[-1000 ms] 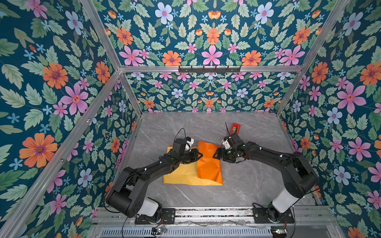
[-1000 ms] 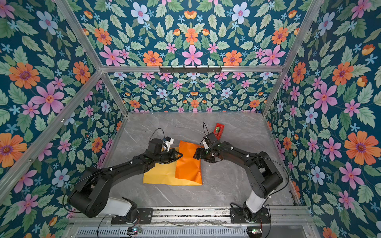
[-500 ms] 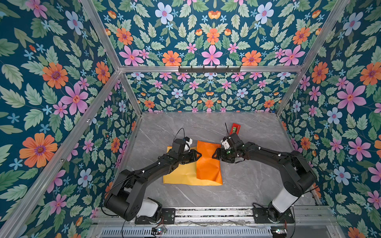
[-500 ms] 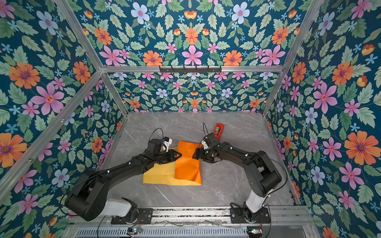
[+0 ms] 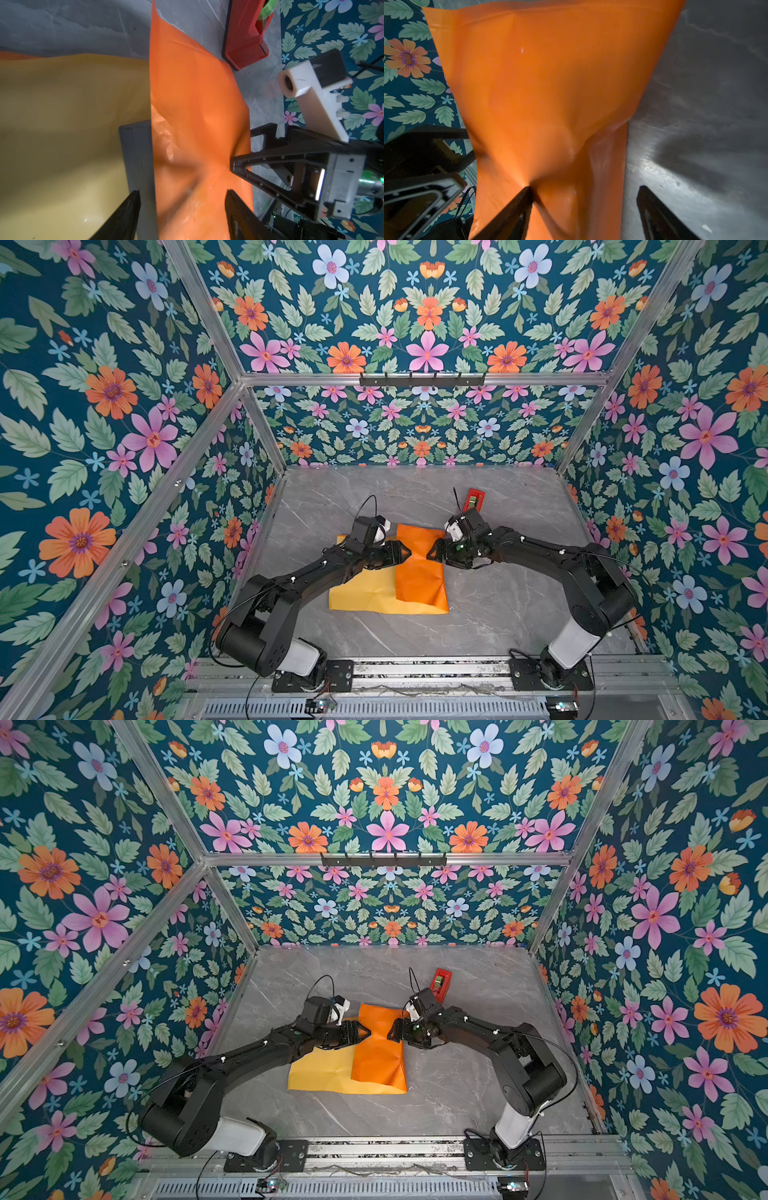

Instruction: Wrap the gift box in paper

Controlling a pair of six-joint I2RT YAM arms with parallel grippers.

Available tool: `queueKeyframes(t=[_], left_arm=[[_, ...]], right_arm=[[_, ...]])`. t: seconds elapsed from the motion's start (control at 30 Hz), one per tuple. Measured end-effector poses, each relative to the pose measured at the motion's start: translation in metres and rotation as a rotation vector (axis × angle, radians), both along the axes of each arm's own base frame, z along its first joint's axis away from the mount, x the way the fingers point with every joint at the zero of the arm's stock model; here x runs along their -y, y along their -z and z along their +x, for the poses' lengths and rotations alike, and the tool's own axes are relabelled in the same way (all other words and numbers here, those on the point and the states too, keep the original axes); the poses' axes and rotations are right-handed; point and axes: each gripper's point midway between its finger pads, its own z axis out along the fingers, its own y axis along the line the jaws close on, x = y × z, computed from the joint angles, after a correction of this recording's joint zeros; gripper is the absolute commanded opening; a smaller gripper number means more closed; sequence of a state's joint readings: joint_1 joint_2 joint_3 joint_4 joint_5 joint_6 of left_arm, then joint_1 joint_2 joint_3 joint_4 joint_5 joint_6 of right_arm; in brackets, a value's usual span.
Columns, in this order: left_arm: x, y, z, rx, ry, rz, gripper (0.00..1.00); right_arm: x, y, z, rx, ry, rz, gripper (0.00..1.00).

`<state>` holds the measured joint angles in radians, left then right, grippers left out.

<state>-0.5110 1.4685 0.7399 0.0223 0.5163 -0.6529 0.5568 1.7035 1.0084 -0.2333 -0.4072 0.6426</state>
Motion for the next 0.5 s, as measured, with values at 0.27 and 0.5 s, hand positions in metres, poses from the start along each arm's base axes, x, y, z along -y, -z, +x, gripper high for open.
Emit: queueKeyframes(t=[0.27, 0.5], left_arm=[[0.0, 0.02, -0.008, -0.071, 0.012, 0.036, 0.44], [-0.006, 0.022, -0.011, -0.048, -0.006, 0.038, 0.27]], right_arm=[[-0.002, -0.001, 0.002, 0.001, -0.011, 0.003, 0.79], [0.001, -0.009, 0.003, 0.011, -0.033, -0.042, 0.79]])
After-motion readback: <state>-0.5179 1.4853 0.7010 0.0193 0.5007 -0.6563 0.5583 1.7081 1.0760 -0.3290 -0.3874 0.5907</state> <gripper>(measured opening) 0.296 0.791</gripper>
